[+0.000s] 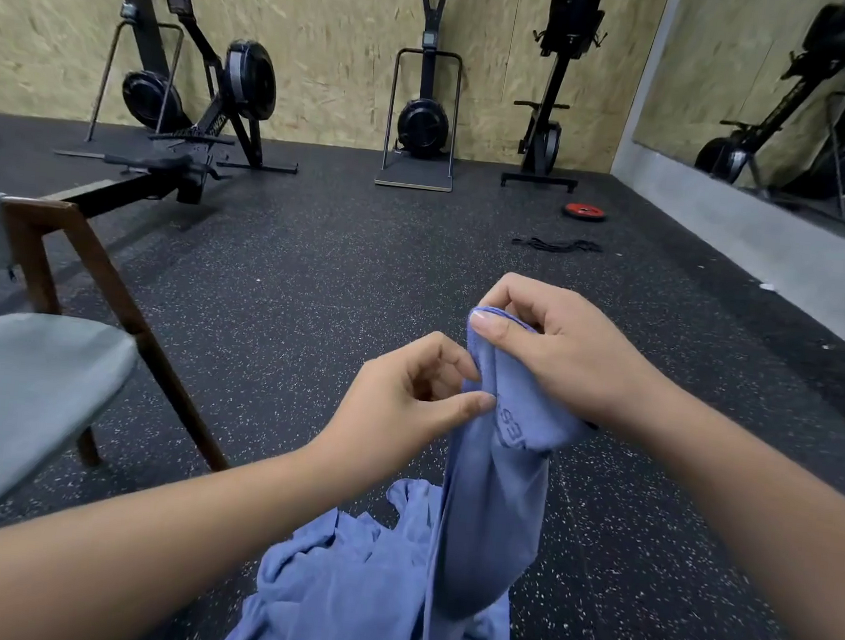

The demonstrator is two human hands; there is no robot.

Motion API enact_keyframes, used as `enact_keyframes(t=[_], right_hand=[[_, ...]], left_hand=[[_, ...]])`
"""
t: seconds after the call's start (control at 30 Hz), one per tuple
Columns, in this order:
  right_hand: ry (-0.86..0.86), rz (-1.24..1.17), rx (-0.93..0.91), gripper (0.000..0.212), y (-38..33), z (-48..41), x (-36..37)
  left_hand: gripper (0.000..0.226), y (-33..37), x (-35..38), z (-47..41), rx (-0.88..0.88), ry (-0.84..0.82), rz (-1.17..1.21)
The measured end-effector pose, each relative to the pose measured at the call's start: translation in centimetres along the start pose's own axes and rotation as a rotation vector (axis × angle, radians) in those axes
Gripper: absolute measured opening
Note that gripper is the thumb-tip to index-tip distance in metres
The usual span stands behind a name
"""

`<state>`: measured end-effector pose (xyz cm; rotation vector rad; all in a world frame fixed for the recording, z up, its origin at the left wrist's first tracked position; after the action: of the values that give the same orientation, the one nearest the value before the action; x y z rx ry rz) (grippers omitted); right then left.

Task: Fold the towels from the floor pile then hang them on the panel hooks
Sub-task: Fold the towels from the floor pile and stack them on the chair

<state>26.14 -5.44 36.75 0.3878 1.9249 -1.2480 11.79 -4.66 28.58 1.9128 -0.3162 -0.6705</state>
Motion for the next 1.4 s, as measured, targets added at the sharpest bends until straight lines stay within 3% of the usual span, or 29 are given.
enact_keyframes(t=[0.23, 0.4, 0.5, 0.57, 0.77, 0.93, 1.17, 1.27, 1.4], right_hand=[[-0.016, 0.041, 0.028, 0.016, -0.4, 0.4, -0.2], [0.0, -0.053, 0.011, 0.017, -0.4, 0.8, -0.5], [-0.005, -0.063, -0.017, 0.016, -0.5, 0.7, -0.2], [0.009, -0.064, -0.029, 0.015, -0.5, 0.7, -0.1], [0.119, -0.051, -0.047, 0.012, 0.0, 0.9, -1.5], [0.258, -0.038, -0.065, 0.013, 0.7, 1.7, -4.0], [0.445, -0.021, -0.04, 0.012, 1.8, 3.0, -6.7], [0.366, 0.03, 0.01, 0.007, 2.3, 2.4, -6.3], [0.116, 0.055, 0.039, 0.008, 2.0, 0.9, -2.0]], left_hand=[[0.024, -1.8, 0.9, 0.1, -0.08, -0.016, 0.02], [0.022, -0.4, 0.0, 0.1, -0.01, 0.052, -0.035], [0.017, -0.7, 0.5, -0.4, -0.006, -0.027, -0.032], [0.03, -1.6, 1.3, -0.4, -0.034, -0.109, -0.082], [0.033, -3.3, 0.8, 0.3, -0.079, -0.18, -0.462], [0.016, -5.1, -1.7, 0.2, -0.167, -0.163, -0.496], [0.018, -3.7, -6.6, -0.8, -0.154, -0.059, -0.449], [0.013, -1.8, -8.2, -0.8, -0.111, 0.008, -0.425], [0.007, 2.3, -7.3, -0.8, -0.005, 0.019, -0.478]])
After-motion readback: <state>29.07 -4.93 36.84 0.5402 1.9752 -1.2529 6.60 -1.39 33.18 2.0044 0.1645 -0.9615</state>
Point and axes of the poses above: each hand's wrist, its own z-axis away from the middle knuckle, its own x-axis out of the palm, y = z × x, the point moved 9 cm from there along -z, towards the middle knuckle, and after that the axes turned 14 degrees about -y, right-handed, at the moved point
